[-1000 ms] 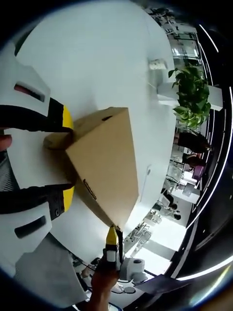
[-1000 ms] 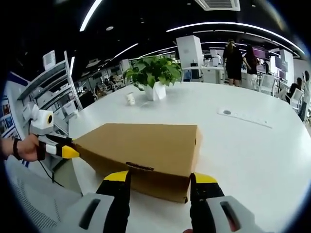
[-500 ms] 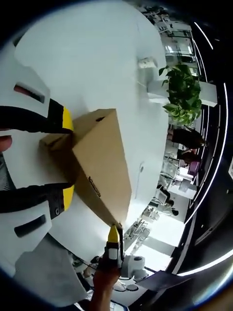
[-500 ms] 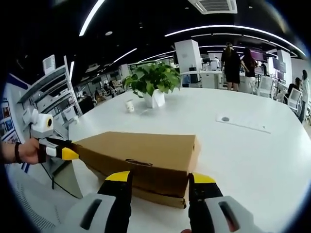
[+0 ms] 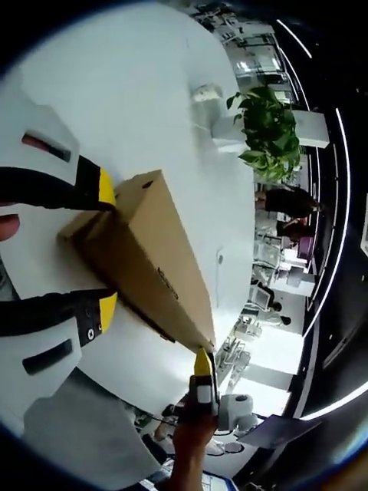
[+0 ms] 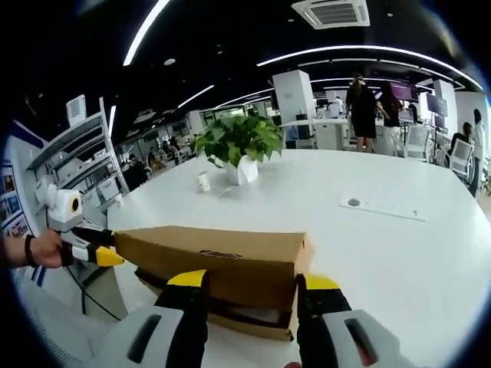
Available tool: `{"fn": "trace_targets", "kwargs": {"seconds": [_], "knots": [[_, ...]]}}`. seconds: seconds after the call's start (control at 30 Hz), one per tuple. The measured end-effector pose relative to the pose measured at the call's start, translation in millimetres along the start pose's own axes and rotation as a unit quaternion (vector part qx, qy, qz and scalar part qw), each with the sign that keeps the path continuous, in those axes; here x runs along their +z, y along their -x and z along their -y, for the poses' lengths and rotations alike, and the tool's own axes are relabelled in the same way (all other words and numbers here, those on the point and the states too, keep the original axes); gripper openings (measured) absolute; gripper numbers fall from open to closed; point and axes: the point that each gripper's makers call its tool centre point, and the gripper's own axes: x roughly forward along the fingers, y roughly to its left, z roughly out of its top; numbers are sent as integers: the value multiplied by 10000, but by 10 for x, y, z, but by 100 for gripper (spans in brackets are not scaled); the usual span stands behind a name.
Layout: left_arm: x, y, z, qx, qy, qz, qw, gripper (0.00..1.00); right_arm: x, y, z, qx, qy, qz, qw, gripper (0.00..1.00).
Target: Operate the shoe box by opening the lid, removing the specified soft item, and placing it in the target area until the item is outside and the box remains undamaged.
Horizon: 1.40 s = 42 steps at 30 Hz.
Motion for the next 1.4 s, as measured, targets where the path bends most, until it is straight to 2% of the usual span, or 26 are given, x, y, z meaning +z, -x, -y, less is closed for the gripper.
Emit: {"fn": "trace_targets", "kwargs": {"seconds": [0.33,0.63,0.8,0.93,1.17,1.33,1.4], "knots": [[76,-1,-94,269,-272,59,9993,32,139,-17,-24,-13,68,93,9999,43],[243,32,-204,653,-488,289,9963,24,359,-33,-41,-4,140,216,9997,43],[347,51,-266,723,-267,481,9959,21,475,-45,-58,31,233,251,9994,43],[412,61,-307,874,-356,540,9941,17,538,-46,-73,65,344,276,9990,43],[545,80,-419,1066,-223,700,9916,7,612,-53,-96,132,677,307,9971,47],[604,67,-458,1129,-133,756,9906,6,572,-86,-112,177,1100,163,9936,51],[619,64,-470,1150,-116,766,9903,5,562,-104,-107,172,1147,137,9932,51]]}}
